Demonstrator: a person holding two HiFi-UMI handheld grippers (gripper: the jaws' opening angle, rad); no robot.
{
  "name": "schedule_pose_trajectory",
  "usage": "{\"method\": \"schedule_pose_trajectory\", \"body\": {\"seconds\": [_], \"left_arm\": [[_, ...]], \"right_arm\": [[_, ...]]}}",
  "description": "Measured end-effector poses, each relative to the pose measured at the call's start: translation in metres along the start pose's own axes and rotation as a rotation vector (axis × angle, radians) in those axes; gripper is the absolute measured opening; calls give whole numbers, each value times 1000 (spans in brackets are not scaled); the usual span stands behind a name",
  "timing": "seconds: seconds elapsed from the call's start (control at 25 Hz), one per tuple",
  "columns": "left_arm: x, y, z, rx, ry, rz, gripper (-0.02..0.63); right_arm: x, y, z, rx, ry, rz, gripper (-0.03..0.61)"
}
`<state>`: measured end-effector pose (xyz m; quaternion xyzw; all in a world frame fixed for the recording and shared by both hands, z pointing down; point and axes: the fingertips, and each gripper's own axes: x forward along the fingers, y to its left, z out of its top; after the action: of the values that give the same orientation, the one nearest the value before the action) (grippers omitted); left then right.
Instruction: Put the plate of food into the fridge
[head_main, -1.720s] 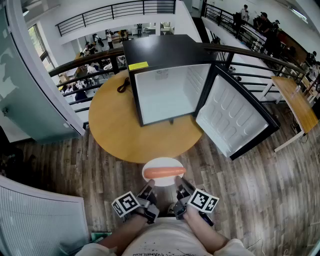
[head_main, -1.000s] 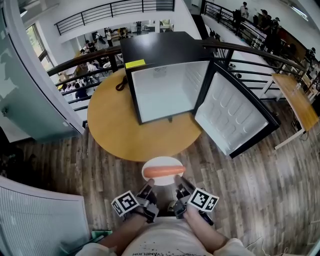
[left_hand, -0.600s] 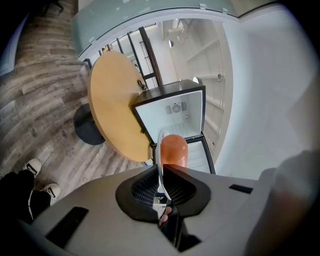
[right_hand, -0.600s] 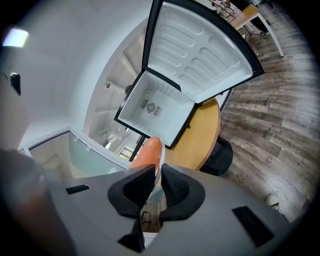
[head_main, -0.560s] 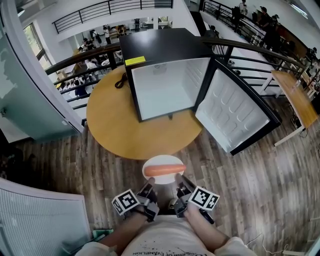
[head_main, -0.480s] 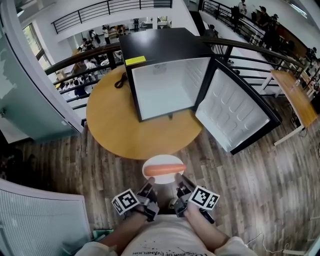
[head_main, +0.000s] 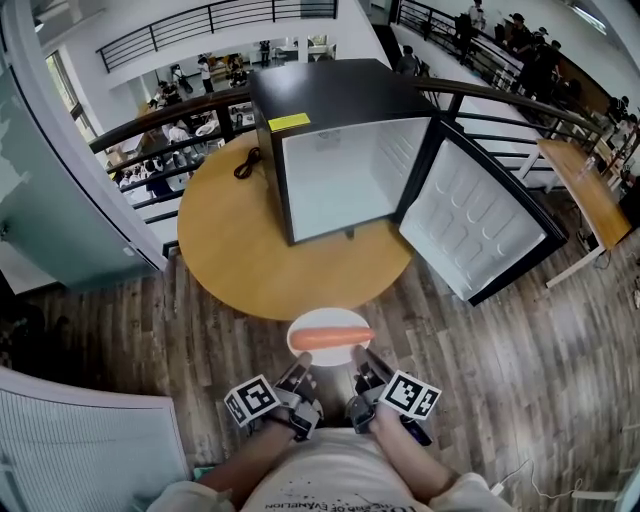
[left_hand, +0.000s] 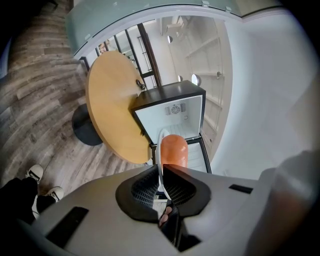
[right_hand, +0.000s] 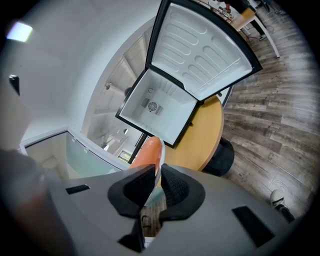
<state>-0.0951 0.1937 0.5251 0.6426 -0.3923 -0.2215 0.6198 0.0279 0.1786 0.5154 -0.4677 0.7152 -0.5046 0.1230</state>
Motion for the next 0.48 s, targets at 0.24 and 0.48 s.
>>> {"method": "schedule_pose_trajectory", "body": {"seconds": [0.24,0.48], "left_arm": [[-7,5,8,-9,15,-11,43],[0,8,8,-31,34,-7,43]], "right_arm": [[4,5,-9,-2,-15,-14,54],[6,1,-6,5,-23,-33,54]]}}
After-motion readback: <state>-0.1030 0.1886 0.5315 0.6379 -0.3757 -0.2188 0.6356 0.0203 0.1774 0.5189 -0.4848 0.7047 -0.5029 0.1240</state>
